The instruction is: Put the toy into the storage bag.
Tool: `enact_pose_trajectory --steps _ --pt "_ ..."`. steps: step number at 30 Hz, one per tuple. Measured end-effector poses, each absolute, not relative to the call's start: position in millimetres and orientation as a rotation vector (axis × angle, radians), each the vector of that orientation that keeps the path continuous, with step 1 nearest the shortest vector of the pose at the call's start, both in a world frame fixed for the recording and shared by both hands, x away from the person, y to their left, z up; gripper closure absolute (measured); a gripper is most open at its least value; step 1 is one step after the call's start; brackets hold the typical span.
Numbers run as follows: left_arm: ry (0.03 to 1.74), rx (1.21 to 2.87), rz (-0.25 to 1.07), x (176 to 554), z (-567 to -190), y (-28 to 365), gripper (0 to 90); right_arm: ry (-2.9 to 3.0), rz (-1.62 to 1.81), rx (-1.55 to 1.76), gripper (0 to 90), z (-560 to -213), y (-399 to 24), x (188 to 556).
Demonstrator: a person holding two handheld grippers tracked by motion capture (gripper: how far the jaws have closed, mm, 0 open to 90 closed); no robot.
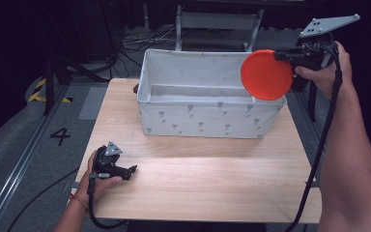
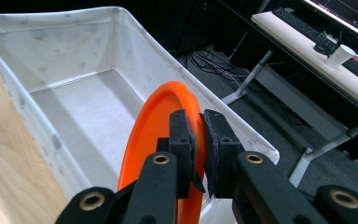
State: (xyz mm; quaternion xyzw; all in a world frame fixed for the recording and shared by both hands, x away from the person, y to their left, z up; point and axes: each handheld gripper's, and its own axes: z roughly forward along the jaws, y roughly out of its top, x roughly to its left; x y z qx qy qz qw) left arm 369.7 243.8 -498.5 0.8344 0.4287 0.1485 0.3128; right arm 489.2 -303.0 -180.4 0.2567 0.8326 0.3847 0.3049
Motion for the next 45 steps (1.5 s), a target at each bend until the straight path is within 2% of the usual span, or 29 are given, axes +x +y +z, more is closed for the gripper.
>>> enact_pose_trajectory --steps 14,31,45 --pt "1.13 2.201 0.391 370 -498 244 0.5 2.276 0.977 0.669 82.6 -207 -286 522" --pt "1.132 2.199 0.391 370 -499 244 0.5 2.393 0.905 0.639 82.5 -243 -272 533" --pt "1.131 2.2 0.391 370 -499 244 0.5 2.562 0.692 0.57 82.5 -275 -265 536"
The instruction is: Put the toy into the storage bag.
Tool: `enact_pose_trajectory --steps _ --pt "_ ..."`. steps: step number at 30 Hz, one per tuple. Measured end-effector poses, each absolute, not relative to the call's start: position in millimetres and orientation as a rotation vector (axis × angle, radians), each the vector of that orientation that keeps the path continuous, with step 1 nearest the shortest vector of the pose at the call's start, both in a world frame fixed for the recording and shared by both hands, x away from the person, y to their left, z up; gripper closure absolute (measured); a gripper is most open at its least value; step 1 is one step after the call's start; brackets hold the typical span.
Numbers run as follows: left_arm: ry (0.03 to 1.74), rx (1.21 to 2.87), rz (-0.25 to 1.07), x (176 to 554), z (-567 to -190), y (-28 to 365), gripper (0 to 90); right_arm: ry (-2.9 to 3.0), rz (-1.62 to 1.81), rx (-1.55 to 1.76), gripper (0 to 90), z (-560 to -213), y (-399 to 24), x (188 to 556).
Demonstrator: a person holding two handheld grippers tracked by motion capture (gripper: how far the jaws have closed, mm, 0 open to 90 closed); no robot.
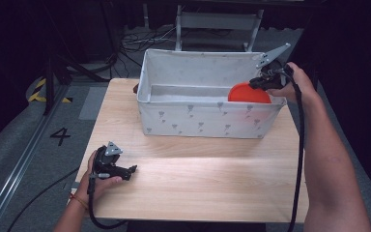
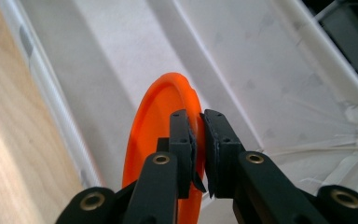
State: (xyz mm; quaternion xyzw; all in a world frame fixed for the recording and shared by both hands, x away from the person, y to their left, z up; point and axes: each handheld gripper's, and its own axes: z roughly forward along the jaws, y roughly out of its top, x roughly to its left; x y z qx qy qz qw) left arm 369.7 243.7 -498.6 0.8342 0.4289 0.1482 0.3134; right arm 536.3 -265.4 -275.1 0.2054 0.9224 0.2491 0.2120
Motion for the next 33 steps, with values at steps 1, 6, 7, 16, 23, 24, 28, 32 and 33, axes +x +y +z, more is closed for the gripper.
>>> enact_pose_trajectory --steps 1,6,7,16,23,24,28,32,33 --pt "1.131 2.199 0.391 370 -499 244 0.5 2.589 0.658 0.569 82.4 -277 -267 537" --pt "1.131 2.2 0.39 370 -499 244 0.5 2.627 0.613 0.563 82.3 -281 -268 536" --pt "1.13 2.201 0.391 370 -499 244 0.5 2.652 0.59 0.552 82.1 -284 -266 537" --pt "1.131 2.2 0.39 370 -499 244 0.5 2.759 0.493 0.482 81.7 -296 -254 544" --pt "1.121 2.203 0.389 370 -499 244 0.5 2.861 0.397 0.414 81.2 -306 -245 550" --pt "1.12 2.203 0.389 370 -499 244 0.5 2.867 0.393 0.418 81.1 -307 -244 550" --pt "1.117 2.204 0.388 371 -499 244 0.5 2.889 0.353 0.422 81.1 -313 -243 553" --pt "1.118 2.203 0.388 371 -499 244 0.5 2.886 0.348 0.448 81.7 -319 -245 557" --pt "1.116 2.206 0.388 371 -499 244 0.5 2.889 0.348 0.459 81.8 -319 -246 557"
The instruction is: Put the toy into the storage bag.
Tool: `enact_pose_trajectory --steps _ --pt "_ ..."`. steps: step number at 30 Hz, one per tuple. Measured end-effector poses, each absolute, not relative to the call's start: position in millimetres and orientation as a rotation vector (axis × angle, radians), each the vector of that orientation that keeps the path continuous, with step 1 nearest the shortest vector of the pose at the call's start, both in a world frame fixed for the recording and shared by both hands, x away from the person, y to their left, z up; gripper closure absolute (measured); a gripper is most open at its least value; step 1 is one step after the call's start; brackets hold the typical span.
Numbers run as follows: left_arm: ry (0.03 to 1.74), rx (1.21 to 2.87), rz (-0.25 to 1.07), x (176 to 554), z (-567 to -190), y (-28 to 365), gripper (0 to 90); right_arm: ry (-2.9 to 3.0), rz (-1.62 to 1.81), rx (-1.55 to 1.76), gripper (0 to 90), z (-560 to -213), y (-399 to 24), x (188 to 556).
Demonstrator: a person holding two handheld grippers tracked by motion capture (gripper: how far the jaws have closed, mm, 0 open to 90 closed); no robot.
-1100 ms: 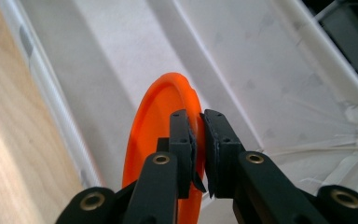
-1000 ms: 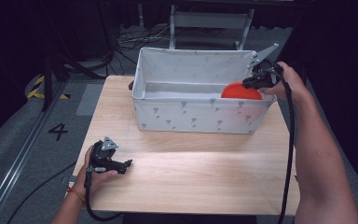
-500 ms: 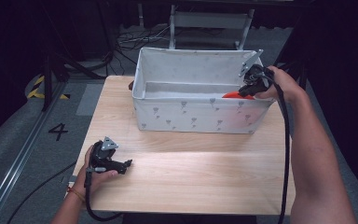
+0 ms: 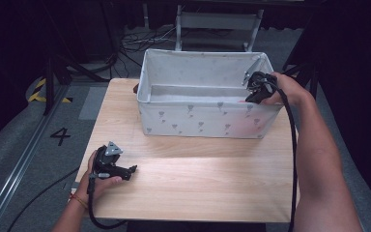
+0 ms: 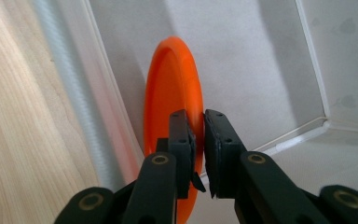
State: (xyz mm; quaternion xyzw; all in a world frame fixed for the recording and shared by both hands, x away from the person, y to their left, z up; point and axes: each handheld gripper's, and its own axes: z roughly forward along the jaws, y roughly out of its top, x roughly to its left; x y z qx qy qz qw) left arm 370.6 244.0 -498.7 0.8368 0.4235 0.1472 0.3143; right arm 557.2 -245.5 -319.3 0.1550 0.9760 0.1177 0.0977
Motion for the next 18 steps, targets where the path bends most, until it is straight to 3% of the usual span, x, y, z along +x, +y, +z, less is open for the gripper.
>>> enact_pose_trajectory --steps 8,15,18 --pt "1.12 2.205 0.391 370.2 -498.5 243.9 0.7 2.891 0.312 0.501 79.1 -322.4 -246.5 561.5" --pt "1.12 2.205 0.39 370.2 -498.5 243.9 0.6 2.853 0.305 0.544 66.1 -320.6 -248.2 561.8" --pt "1.119 2.206 0.39 370.3 -498.5 244.0 0.6 2.795 0.383 0.587 56.5 -319.4 -253.4 561.6"
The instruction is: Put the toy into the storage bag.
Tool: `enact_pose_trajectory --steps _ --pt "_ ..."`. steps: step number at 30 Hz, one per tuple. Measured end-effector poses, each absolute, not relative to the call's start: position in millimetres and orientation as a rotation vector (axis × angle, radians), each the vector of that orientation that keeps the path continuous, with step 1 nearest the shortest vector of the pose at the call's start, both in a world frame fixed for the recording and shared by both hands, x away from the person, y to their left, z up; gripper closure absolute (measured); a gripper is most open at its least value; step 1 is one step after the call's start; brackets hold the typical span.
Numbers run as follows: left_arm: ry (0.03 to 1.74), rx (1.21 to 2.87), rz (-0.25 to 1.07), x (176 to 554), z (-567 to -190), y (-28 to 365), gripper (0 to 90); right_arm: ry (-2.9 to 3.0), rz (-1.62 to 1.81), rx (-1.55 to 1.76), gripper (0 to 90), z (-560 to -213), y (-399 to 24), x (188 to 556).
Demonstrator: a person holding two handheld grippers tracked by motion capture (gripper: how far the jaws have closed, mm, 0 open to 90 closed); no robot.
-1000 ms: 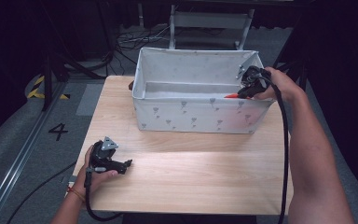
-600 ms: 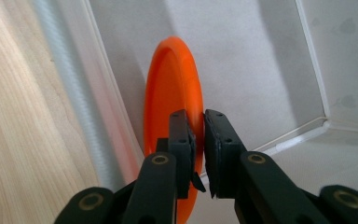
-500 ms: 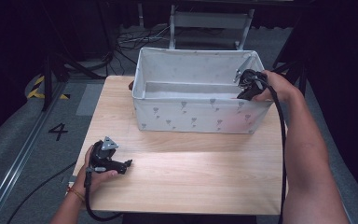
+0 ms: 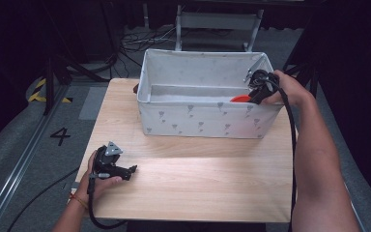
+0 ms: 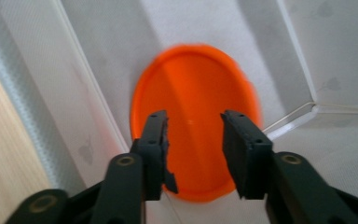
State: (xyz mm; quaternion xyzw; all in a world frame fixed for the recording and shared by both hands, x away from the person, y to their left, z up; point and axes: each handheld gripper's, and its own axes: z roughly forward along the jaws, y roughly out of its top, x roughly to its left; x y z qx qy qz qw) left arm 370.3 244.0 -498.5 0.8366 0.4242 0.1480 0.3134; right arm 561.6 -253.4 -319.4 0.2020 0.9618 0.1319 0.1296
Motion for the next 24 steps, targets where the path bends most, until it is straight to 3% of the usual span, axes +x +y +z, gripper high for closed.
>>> enact_pose_trajectory --steps 7,24 --pt "1.12 2.205 0.391 370 -499 244 0.6 2.648 0.602 0.744 44.3 -320 -268 559" --pt "1.099 2.217 0.378 371 -498 245 0.2 2.406 0.893 0.804 31.6 -289 -263 525"
